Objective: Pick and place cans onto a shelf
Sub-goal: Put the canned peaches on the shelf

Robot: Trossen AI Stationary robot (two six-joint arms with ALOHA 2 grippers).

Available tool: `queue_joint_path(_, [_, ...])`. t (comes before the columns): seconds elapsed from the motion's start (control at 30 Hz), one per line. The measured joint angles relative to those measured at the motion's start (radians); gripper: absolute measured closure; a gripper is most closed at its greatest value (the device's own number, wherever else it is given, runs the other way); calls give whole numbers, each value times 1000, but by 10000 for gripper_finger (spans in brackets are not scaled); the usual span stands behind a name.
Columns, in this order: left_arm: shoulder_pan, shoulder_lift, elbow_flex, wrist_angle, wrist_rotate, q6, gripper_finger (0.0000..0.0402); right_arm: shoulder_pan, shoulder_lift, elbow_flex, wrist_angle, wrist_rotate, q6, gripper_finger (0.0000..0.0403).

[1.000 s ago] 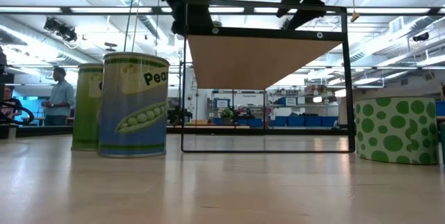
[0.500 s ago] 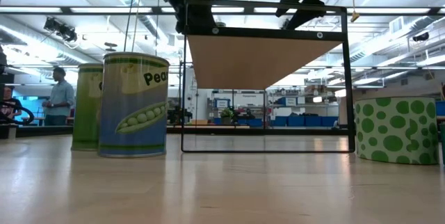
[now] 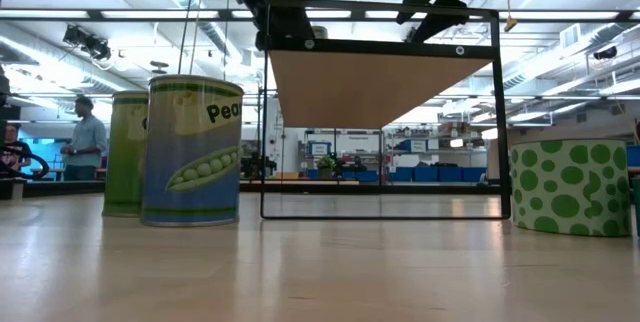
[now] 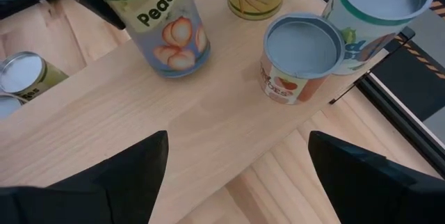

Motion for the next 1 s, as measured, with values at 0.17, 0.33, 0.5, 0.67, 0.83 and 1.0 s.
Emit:
queue_joint_path(0.17, [4, 3, -3, -48, -54, -10, 10, 0, 0, 0, 4, 0, -2, 49])
queue_joint_path(0.33, [-4, 2, -3, -78, -113, -2, 21, 0, 0, 0, 4, -6, -6, 49])
queue_joint_path(0.5, [-15, 2, -3, -76, -158, 17, 21, 0, 0, 0, 7, -12, -8, 49])
queue_joint_path(0.67, [-19, 0, -3, -78, -168, 23, 21, 0, 0, 0, 7, -12, -8, 49])
queue_joint_path(0.83, [-19, -2, -2, -82, -168, 18, 21, 0, 0, 0, 7, -12, -3, 49])
queue_joint_path(1.0, [-19, -2, -2, -82, -168, 16, 21, 0, 0, 0, 7, -12, -2, 49])
